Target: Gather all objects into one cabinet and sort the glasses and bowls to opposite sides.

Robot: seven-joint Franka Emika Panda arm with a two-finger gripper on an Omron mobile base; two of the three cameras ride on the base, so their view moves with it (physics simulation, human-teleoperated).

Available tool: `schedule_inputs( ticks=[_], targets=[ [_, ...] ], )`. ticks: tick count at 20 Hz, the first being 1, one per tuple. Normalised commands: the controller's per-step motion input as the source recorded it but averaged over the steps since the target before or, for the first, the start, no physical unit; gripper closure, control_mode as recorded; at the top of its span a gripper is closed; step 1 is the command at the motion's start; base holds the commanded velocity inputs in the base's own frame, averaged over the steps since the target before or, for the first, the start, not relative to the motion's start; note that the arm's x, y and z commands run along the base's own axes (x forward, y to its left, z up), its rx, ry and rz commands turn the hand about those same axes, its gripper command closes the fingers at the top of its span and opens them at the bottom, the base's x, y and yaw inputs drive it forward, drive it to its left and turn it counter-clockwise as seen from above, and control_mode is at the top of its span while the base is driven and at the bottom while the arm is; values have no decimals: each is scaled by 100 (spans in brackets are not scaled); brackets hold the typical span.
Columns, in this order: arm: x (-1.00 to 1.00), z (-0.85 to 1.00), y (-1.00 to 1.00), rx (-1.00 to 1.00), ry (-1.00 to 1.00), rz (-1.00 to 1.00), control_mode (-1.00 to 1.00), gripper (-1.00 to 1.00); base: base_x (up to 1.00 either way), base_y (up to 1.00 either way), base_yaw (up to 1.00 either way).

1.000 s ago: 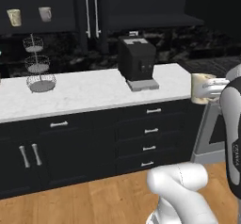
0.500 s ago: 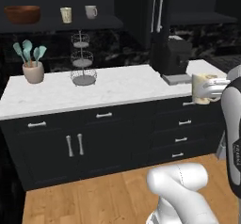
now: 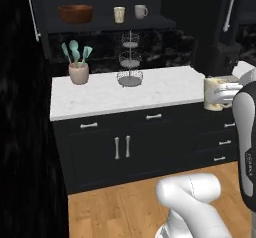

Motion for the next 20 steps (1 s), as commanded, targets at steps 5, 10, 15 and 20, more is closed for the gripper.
schedule_inputs(
  ticks=[5,10,15,20],
  targets=[
    [0,0,0,0,0,0,100,100,40,44,0],
    [0,0,0,0,0,0,100,100,97,3,0],
    [0,0,0,0,0,0,100,100,100,0,0],
    [0,0,0,0,0,0,100,100,100,-1,0]
  ],
)
